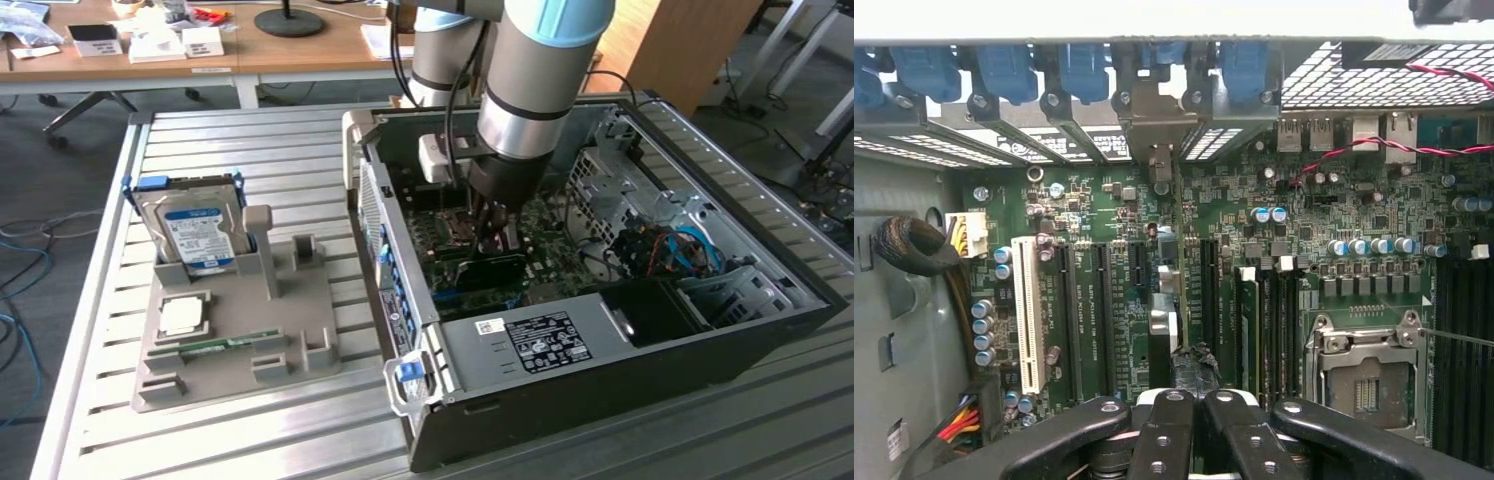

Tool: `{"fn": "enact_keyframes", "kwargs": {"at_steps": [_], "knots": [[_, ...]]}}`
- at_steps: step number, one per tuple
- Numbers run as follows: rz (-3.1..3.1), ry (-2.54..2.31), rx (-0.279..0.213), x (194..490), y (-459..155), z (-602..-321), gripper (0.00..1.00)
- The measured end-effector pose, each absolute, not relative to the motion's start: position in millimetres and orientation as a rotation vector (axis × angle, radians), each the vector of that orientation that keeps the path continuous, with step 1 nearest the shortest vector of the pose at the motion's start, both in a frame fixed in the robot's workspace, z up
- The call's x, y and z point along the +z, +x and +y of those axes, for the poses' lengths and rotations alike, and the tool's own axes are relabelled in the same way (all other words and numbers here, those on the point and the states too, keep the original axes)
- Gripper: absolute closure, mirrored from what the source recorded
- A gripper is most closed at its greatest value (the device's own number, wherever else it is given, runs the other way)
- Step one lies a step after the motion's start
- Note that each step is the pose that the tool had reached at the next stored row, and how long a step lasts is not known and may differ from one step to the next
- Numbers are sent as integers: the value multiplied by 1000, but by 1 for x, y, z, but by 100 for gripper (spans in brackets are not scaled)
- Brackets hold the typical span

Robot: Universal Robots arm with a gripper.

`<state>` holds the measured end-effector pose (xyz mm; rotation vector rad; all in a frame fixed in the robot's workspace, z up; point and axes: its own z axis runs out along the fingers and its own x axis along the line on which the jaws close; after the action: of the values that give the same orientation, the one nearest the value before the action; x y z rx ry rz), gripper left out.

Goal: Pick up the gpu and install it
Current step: 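Press down on the gpu until it lock into place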

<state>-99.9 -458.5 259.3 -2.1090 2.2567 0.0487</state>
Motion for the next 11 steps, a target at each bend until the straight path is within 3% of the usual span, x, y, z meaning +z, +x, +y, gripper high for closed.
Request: {"fn": "enact_keyframes", "kwargs": {"at_steps": [11], "knots": [[2257, -2109, 49, 258, -100, -459, 89]]}}
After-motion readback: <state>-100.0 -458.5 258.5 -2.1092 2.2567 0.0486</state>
